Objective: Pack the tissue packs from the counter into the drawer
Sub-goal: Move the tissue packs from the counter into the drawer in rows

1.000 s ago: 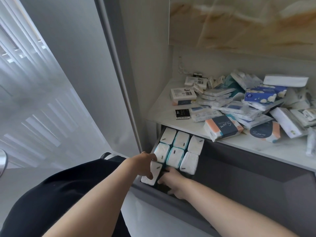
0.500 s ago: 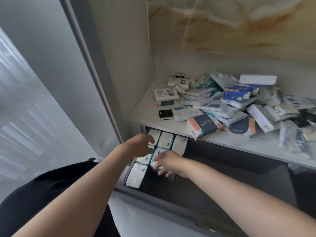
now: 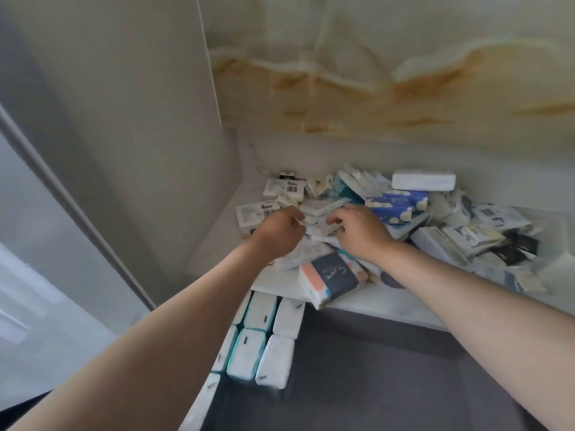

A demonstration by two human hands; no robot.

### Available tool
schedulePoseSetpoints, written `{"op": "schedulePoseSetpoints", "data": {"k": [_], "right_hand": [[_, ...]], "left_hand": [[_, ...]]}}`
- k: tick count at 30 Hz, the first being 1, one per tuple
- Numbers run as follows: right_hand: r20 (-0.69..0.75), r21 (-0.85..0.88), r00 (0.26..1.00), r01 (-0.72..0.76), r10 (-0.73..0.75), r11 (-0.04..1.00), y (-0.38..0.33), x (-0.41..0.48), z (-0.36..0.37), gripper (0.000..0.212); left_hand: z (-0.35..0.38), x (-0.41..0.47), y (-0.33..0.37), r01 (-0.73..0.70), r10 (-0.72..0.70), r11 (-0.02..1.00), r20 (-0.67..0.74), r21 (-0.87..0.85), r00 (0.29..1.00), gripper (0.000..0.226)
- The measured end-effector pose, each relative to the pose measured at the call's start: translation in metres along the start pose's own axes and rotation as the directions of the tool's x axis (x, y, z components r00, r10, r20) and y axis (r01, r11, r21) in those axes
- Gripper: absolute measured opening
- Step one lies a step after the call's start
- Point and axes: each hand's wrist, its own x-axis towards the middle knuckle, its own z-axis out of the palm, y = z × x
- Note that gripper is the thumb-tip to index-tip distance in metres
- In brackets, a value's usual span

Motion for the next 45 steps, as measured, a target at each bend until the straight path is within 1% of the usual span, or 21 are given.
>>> {"op": "schedulePoseSetpoints", "data": {"k": [3,6,9,11,13,17,19,21,23,26,29,31,32,33,35,37,38,39,41,43,45], "right_hand": [[0.079,-0.188,0.997,0.026,-0.012,0.982,0.025,0.027,-0.001,0.045],[0.16,-0.441,0.986,0.122,-0.056,0.889,0.031,0.053,0.003,0.04],[0.245,-0.627,0.969,0.181,-0.029,0.758,0.029,0.079,0.007,0.035],[0.263,-0.72,0.964,0.176,0.029,0.671,0.034,0.092,0.009,0.035],[0.249,-0.748,0.965,0.141,0.077,0.649,0.045,0.101,0.011,0.04],[0.214,-0.753,0.972,0.102,0.095,0.651,0.058,0.109,0.02,0.058],[0.202,-0.792,0.973,0.098,0.108,0.602,0.058,0.112,0.027,0.068],[0.2,-0.811,0.971,0.089,0.131,0.578,0.056,0.116,0.032,0.066],[0.182,-0.782,0.979,0.089,0.089,0.617,0.055,0.118,0.034,0.05],[0.125,-0.721,0.99,0.135,-0.063,0.679,0.052,0.118,0.04,0.04],[0.101,-0.649,0.966,0.244,-0.237,0.72,0.054,0.116,0.05,0.042],[0.085,-0.607,0.926,0.341,-0.369,0.718,0.053,0.115,0.052,0.039],[0.077,-0.587,0.897,0.393,-0.435,0.708,0.052,0.115,0.053,0.038],[0.079,-0.573,0.862,0.45,-0.501,0.685,0.05,0.116,0.056,0.038],[0.107,-0.544,0.785,0.559,-0.61,0.625,0.047,0.122,0.063,0.033],[0.09,-0.444,0.724,0.644,-0.684,0.623,0.043,0.123,0.067,0.022],[0.035,-0.373,0.738,0.635,-0.673,0.677,0.043,0.122,0.064,0.022],[-0.059,-0.268,0.794,0.571,-0.605,0.776,0.04,0.118,0.059,0.025],[-0.214,-0.064,0.894,0.39,-0.394,0.919,0.038,0.111,0.058,0.033],[-0.217,0.033,0.949,0.242,-0.229,0.97,0.04,0.109,0.065,0.053],[-0.129,0.09,0.985,0.124,-0.112,0.988,0.042,0.108,0.069,0.061]], "left_hand": [[0.016,0.038,0.005,-0.067,0.068,0.995,-0.016,0.075,0.998,0.035],[0.034,0.07,0.008,-0.141,0.14,0.968,0.02,0.206,0.99,0.048],[0.052,0.095,0.007,-0.266,0.23,0.886,0.139,0.381,0.963,0.064],[0.061,0.104,0.002,-0.308,0.219,0.846,0.243,0.436,0.945,0.066],[0.066,0.11,-0.006,-0.33,0.205,0.802,0.29,0.498,0.935,0.06],[0.058,0.12,-0.012,-0.283,0.191,0.688,0.209,0.668,0.959,0.051],[0.053,0.125,-0.01,-0.226,0.151,0.683,0.168,0.695,0.974,0.051],[0.05,0.128,-0.01,-0.163,0.118,0.723,0.113,0.672,0.987,0.049],[0.05,0.128,-0.016,-0.143,0.136,0.815,0.055,0.561,0.989,0.045],[0.051,0.121,-0.028,-0.173,0.175,0.938,0.021,0.301,0.984,0.05],[0.052,0.12,-0.039,-0.134,0.133,0.99,0.022,0.043,0.991,0.066],[0.052,0.12,-0.042,-0.117,0.119,0.978,-0.002,-0.172,0.993,0.081],[0.051,0.12,-0.043,-0.144,0.139,0.97,-0.039,-0.194,0.99,0.087],[0.05,0.12,-0.043,-0.183,0.173,0.976,-0.09,-0.12,0.981,0.092],[0.045,0.123,-0.046,-0.259,0.281,0.954,-0.157,0.149,0.947,0.094],[0.039,0.131,-0.049,-0.321,0.367,0.891,-0.094,0.321,0.925,0.091],[0.037,0.135,-0.051,-0.335,0.378,0.866,-0.048,0.37,0.924,0.09],[0.035,0.139,-0.053,-0.337,0.376,0.85,-0.017,0.405,0.927,0.089],[0.032,0.144,-0.055,-0.302,0.337,0.819,0.018,0.488,0.941,0.089],[0.031,0.143,-0.053,-0.27,0.323,0.766,0.014,0.584,0.946,0.085],[0.03,0.142,-0.051,-0.271,0.337,0.751,0.002,0.602,0.941,0.074]]}}
